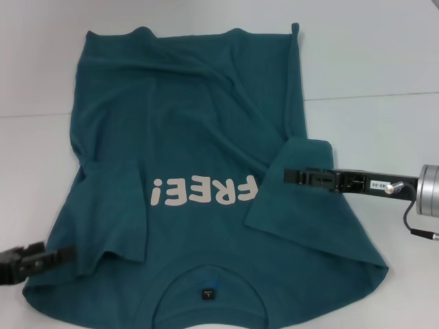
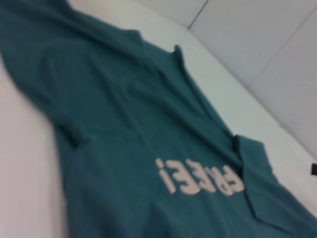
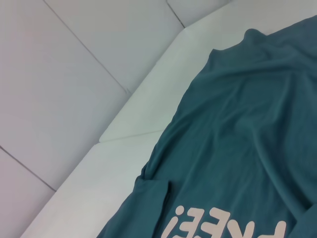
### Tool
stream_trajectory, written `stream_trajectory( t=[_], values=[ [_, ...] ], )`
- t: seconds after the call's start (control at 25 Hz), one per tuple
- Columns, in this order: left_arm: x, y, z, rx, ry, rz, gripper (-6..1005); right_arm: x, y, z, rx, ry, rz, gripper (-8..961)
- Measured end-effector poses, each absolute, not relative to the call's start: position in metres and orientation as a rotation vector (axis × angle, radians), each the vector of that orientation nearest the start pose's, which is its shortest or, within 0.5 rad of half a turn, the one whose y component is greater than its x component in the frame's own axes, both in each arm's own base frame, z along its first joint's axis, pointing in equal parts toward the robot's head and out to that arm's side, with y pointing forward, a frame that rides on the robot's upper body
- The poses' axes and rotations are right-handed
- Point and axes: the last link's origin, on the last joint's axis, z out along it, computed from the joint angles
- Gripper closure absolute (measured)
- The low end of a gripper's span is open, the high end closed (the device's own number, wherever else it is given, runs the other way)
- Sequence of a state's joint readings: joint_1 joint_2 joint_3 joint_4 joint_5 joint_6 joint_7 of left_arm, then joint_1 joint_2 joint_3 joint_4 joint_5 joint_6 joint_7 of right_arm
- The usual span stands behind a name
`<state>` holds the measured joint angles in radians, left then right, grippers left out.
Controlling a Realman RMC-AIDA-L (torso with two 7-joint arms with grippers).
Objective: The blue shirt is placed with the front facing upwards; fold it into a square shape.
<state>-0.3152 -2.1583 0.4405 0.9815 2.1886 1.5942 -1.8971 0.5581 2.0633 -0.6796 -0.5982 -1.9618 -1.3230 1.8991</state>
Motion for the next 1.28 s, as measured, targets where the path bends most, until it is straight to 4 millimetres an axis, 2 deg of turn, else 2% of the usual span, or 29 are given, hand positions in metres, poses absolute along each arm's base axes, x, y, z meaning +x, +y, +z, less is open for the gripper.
stream_trajectory(
  t=[0.32, 0.56, 1.28],
  values=[
    [-0.352, 0.262, 0.056, -2.147, -1.488, -0.586, 141, 0.279, 0.362, 0.005, -2.334, 1.368, 0.773, 89],
    [-0.362, 0.255, 0.053, -2.119, -1.53, -0.532, 145, 0.279, 0.362, 0.007, -2.332, 1.365, 0.774, 90],
    [-0.363, 0.258, 0.042, -2.155, -1.556, -0.466, 159, 0.28, 0.361, 0.007, -2.332, 1.375, 0.777, 93]
  ],
)
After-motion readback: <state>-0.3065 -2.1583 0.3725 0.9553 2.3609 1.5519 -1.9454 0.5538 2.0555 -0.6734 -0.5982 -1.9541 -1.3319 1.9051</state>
